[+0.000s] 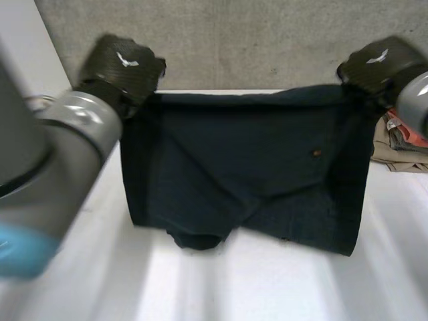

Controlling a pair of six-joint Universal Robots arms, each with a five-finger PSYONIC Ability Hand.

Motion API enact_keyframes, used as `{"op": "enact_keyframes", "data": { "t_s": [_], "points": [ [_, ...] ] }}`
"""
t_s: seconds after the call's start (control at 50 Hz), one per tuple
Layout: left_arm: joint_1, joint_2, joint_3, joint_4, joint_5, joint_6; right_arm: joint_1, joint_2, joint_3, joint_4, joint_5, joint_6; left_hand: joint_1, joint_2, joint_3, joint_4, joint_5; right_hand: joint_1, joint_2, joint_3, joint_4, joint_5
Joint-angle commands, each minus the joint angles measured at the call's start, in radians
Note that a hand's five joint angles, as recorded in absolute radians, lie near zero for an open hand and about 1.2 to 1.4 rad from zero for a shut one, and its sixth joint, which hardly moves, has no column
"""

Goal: Fold the laundry.

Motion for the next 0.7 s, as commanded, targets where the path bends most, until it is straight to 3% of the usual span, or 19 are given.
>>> {"op": "enact_keyframes", "data": {
  "t_s": [0.02,0.12,0.14,0.2,0.28,0.38,0.48,0.6,0.7],
  "points": [
    [0.102,-0.315,0.178,0.176,-0.001,0.03,0.068,0.25,-0.139,-0.134,0.087,-0.002,0.231,0.197,0.199,0.194,0.21,0.288,0.222,0.211,0.196,0.232],
    [0.102,-0.421,0.408,0.342,-0.001,0.11,0.104,0.345,-0.259,-0.425,0.145,-0.011,0.231,0.197,0.199,0.194,0.21,0.288,0.222,0.211,0.196,0.232],
    [0.102,-0.438,0.488,0.424,-0.001,0.139,0.105,0.354,-0.276,-0.478,0.15,-0.011,0.231,0.197,0.199,0.194,0.21,0.288,0.222,0.211,0.196,0.232],
    [0.11,-0.446,0.622,0.62,-0.016,0.182,0.113,0.355,-0.322,-0.708,0.156,-0.009,0.231,0.197,0.199,0.194,0.21,0.288,0.222,0.211,0.196,0.232],
    [0.108,-0.442,0.678,0.762,-0.018,0.197,0.131,0.324,-0.329,-0.943,0.169,-0.009,0.231,0.197,0.199,0.194,0.21,0.288,0.222,0.211,0.196,0.232],
    [0.102,-0.409,0.653,0.753,-0.018,0.196,0.179,0.299,-0.323,-0.932,0.172,-0.009,0.231,0.197,0.199,0.194,0.21,0.288,0.222,0.211,0.196,0.232],
    [0.105,-0.365,0.531,0.661,-0.024,0.165,0.213,0.287,-0.271,-0.797,0.167,-0.009,0.231,0.197,0.199,0.194,0.21,0.288,0.222,0.211,0.196,0.232],
    [0.115,-0.287,0.195,0.635,-0.019,0.068,0.206,0.307,-0.162,-0.731,0.135,-0.008,0.231,0.197,0.199,0.194,0.21,0.288,0.222,0.211,0.196,0.232],
    [0.116,-0.279,-0.04,0.644,-0.014,0.03,0.211,0.408,-0.038,-0.663,0.133,-0.034,0.231,0.197,0.199,0.194,0.21,0.288,0.222,0.211,0.196,0.232]
  ]
}}
